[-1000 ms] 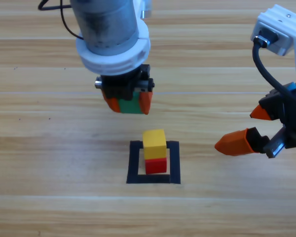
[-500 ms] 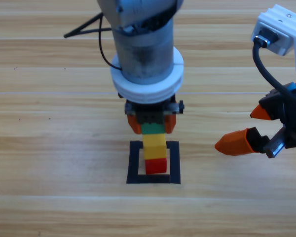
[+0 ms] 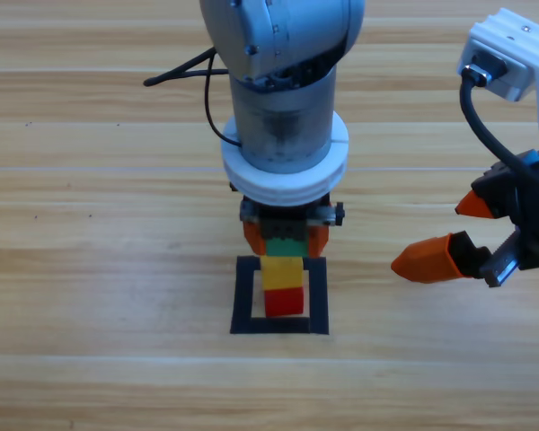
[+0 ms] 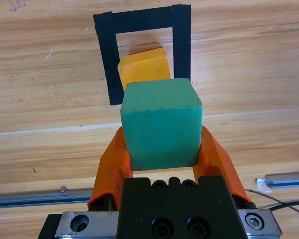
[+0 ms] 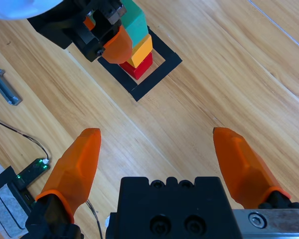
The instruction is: Stack the blocks in the rectangular block: red at the bottom, yellow in the middle, green on top
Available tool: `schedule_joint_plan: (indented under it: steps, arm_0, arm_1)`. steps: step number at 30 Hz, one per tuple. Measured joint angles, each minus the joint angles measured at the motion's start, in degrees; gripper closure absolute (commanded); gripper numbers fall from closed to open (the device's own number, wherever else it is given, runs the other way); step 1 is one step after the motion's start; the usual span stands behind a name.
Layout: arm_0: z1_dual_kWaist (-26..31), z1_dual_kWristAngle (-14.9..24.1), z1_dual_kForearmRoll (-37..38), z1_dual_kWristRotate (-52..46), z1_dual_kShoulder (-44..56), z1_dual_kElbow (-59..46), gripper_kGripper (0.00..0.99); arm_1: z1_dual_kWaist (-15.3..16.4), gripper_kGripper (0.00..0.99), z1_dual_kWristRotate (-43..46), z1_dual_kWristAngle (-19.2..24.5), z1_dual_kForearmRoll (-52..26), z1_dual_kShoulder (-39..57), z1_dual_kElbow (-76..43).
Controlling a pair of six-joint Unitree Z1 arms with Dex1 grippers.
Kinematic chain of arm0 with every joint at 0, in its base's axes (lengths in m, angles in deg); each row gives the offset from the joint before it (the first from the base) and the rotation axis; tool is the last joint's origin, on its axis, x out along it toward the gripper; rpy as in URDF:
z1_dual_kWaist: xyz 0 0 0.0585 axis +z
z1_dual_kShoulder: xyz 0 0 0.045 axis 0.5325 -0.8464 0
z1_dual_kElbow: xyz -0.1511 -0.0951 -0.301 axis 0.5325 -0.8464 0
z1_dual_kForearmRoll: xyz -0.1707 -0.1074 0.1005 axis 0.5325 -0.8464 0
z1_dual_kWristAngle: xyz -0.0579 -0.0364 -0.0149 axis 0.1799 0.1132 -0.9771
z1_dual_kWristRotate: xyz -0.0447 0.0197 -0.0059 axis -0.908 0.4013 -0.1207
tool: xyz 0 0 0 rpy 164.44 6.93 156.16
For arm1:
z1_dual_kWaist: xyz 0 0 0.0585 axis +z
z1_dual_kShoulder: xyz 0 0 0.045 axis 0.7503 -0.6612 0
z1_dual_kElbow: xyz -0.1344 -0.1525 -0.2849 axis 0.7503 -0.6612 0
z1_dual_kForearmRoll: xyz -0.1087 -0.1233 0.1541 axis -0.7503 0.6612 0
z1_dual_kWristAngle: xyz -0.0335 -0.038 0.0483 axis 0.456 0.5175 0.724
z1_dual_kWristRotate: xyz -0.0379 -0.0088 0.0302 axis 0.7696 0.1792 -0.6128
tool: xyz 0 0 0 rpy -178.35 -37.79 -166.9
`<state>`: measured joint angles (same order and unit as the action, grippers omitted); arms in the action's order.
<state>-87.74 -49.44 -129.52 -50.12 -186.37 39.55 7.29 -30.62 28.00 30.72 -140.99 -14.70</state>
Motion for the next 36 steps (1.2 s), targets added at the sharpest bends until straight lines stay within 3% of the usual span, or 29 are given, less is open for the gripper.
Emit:
schedule_joint_plan:
  steps: [36]
  arm_0:
    - [1.93,-0.25,0.00,0.11,-2.95,1.18,0.990]
  arm_1:
    - [0.00,0.001,0.00,0.00,-0.24,0.00,0.00]
